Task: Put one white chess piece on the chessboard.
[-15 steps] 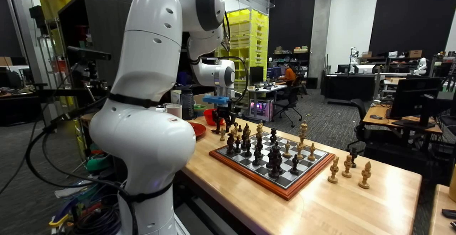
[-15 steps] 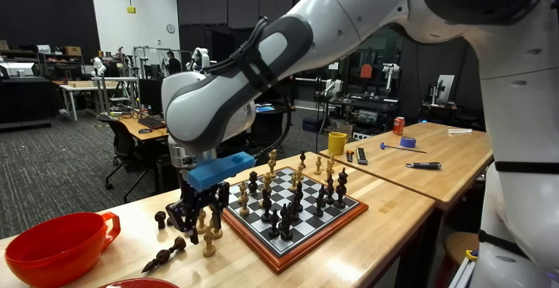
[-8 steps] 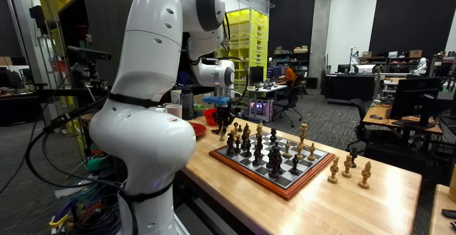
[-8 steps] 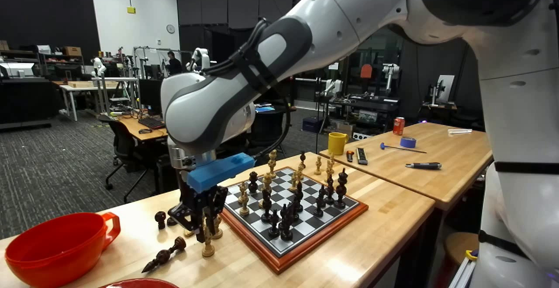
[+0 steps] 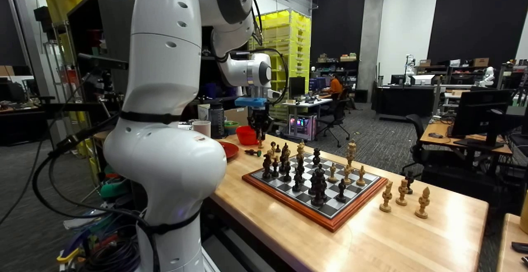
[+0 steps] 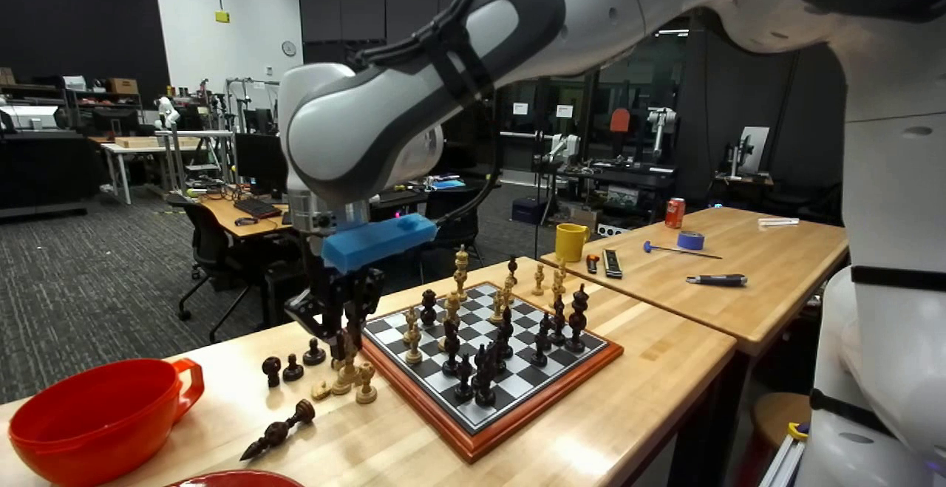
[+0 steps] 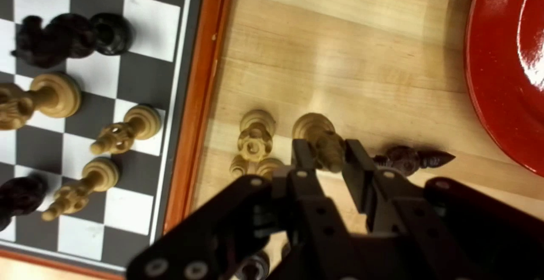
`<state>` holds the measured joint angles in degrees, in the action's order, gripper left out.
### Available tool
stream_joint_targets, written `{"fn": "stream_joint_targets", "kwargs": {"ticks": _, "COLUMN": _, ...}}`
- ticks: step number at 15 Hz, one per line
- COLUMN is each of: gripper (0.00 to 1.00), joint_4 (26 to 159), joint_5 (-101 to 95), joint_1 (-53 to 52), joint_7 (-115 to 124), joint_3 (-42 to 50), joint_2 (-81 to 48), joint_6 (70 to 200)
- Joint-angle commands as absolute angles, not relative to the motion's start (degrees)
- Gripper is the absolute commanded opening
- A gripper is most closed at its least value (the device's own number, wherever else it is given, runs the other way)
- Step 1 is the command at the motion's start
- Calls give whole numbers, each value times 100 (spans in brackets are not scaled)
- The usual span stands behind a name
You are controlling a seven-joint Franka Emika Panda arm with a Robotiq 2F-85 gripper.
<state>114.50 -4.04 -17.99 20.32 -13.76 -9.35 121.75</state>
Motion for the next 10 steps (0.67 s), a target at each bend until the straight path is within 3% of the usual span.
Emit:
{"fn": "stream_joint_targets", "kwargs": {"ticks": 1, "gripper": 6, "joint_4": 11475, "joint_5": -547, "joint_1": -1694, "joint_7": 1988, "joint_3": -1294, "joint_2": -424, "joint_6": 12031}}
{"fn": "stream_joint_targets", "kwargs": {"ticks": 5, "gripper": 6, "joint_4": 11221, "joint_5": -537, "joint_1": -1450, "joint_7": 2013, "joint_3": -1158, "joint_2": -309, "joint_6": 11974}}
{"fn": "stream_joint_targets", "kwargs": {"ticks": 6, "gripper": 24, "joint_4": 11268, "joint_5": -498, "joint_1": -1492, "joint_7": 2031, "joint_3": -1227, "joint_2": -426, "joint_6": 12083}}
{"fn": "stream_joint_targets", "kwargs": {"ticks": 10, "gripper": 24, "joint_4": 11202, "joint_5": -497, "joint_1": -1398, "joint_7": 2015, "joint_3": -1169, "joint_2": -406, "joint_6": 12077}}
